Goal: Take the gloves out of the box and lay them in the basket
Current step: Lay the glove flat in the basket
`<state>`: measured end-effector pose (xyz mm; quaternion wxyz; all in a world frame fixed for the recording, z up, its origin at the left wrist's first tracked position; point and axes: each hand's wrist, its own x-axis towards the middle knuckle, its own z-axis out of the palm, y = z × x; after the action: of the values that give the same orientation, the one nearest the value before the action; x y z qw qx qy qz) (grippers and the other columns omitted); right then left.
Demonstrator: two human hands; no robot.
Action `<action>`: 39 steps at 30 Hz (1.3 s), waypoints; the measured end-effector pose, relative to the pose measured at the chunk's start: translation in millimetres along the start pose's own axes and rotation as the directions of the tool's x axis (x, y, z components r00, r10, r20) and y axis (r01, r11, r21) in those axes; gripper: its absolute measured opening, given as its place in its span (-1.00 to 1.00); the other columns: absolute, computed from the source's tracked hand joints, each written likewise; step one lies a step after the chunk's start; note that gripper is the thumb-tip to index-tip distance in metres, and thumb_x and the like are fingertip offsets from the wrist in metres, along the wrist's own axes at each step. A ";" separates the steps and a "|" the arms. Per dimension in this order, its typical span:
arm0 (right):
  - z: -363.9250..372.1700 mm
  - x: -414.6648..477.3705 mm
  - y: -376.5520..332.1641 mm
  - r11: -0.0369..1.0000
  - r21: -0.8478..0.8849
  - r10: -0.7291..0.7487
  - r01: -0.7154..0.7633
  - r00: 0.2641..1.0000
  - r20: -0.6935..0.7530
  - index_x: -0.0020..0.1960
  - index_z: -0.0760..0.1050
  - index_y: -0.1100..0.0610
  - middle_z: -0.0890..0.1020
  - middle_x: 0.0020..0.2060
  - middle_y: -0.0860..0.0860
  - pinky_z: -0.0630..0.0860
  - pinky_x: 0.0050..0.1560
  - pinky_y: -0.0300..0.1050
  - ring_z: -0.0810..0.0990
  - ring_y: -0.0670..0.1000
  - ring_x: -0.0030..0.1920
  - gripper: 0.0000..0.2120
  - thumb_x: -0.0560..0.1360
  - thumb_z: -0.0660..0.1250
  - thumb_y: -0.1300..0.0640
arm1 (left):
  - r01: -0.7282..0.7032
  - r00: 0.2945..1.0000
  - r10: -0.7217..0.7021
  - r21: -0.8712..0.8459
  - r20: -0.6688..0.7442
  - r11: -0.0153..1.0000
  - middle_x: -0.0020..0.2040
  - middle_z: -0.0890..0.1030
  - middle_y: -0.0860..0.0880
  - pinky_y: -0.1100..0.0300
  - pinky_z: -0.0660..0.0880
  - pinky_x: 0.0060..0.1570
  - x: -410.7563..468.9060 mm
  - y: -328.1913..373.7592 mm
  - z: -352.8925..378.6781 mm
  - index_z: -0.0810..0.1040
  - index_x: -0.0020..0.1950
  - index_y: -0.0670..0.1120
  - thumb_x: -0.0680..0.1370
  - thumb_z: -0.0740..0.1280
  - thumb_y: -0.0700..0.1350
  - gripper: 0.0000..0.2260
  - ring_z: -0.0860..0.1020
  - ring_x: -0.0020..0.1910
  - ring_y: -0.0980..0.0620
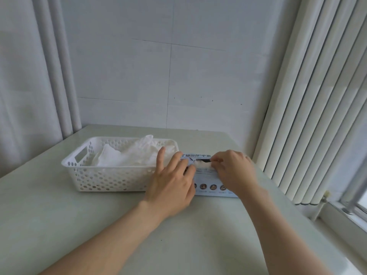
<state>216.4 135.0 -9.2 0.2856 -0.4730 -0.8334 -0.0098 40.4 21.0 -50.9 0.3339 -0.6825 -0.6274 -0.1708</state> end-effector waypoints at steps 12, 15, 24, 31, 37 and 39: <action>16.0 3.1 4.5 0.992 -0.122 -0.078 0.037 0.932 -0.353 0.06 0.66 0.10 0.66 -0.02 0.04 0.25 0.13 0.04 0.53 0.19 0.02 -0.85 0.65 0.30 0.19 | 0.007 0.999 -0.007 0.003 0.041 1.000 0.14 0.63 -0.04 -0.34 0.15 0.46 -2.4 3.9 1.7 0.57 0.33 0.00 0.60 0.21 0.07 -0.64 0.47 0.40 -0.21; 19.8 5.6 -0.9 1.000 0.013 -0.009 0.017 0.893 -0.449 0.01 0.63 0.13 0.62 -0.03 0.03 0.26 0.06 0.02 0.49 0.18 -0.01 -0.78 0.71 0.25 0.08 | 0.008 0.998 -0.007 -0.004 0.064 1.000 0.18 0.63 -0.03 -0.32 0.19 0.43 -2.8 3.0 1.1 0.56 0.34 0.03 0.61 0.20 0.08 -0.64 0.44 0.44 -0.20; 17.0 3.2 -15.6 0.932 0.355 0.145 0.069 0.827 -0.543 -0.23 0.47 0.08 0.53 -0.19 -0.07 0.33 0.00 0.03 0.45 0.07 -0.11 -0.65 0.71 0.28 -0.02 | 0.014 0.999 -0.012 -0.034 0.053 0.999 0.18 0.64 -0.03 -0.28 0.25 0.37 -2.2 3.3 -0.1 0.57 0.34 0.04 0.60 0.21 0.07 -0.65 0.43 0.45 -0.20; 1.6 -0.7 -9.7 0.922 0.363 0.187 -0.137 0.977 -0.106 -0.01 0.56 -0.04 0.65 -0.29 -0.12 0.28 0.16 -0.04 0.59 -0.08 -0.07 -0.86 0.46 0.39 -0.04 | 0.024 1.000 -0.024 -0.039 0.011 0.999 0.13 0.67 -0.04 -0.26 0.29 0.33 -2.2 5.6 0.4 0.51 0.33 -0.08 0.59 0.26 0.07 -0.63 0.47 0.43 -0.20; -2.9 -4.6 -12.9 0.969 0.188 0.171 -0.160 0.984 -0.041 -0.13 0.69 -0.11 0.65 -0.36 -0.11 0.16 0.05 -0.02 0.56 0.04 -0.01 -0.78 0.54 0.28 0.04 | 0.027 0.999 -0.027 -0.006 0.045 1.000 0.19 0.62 -0.06 -0.30 0.25 0.35 -2.1 6.7 2.5 0.46 0.47 -0.01 0.60 0.26 0.08 -0.55 0.42 0.45 -0.22; -4.1 -2.4 -12.8 0.943 0.281 0.211 -0.182 0.974 -0.078 -0.08 0.71 -0.12 0.68 -0.25 -0.14 0.15 0.06 -0.03 0.55 0.01 -0.03 -0.80 0.59 0.31 0.02 | 0.028 0.998 -0.027 -0.003 0.057 1.000 0.21 0.60 -0.07 -0.32 0.25 0.35 -1.9 7.6 2.7 0.43 0.51 0.03 0.60 0.28 0.08 -0.53 0.41 0.46 -0.24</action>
<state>209.1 124.9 -3.8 0.3916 -0.5089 -0.7590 0.1078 46.9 21.5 -55.9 0.3122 -0.6790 -0.6456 -0.1572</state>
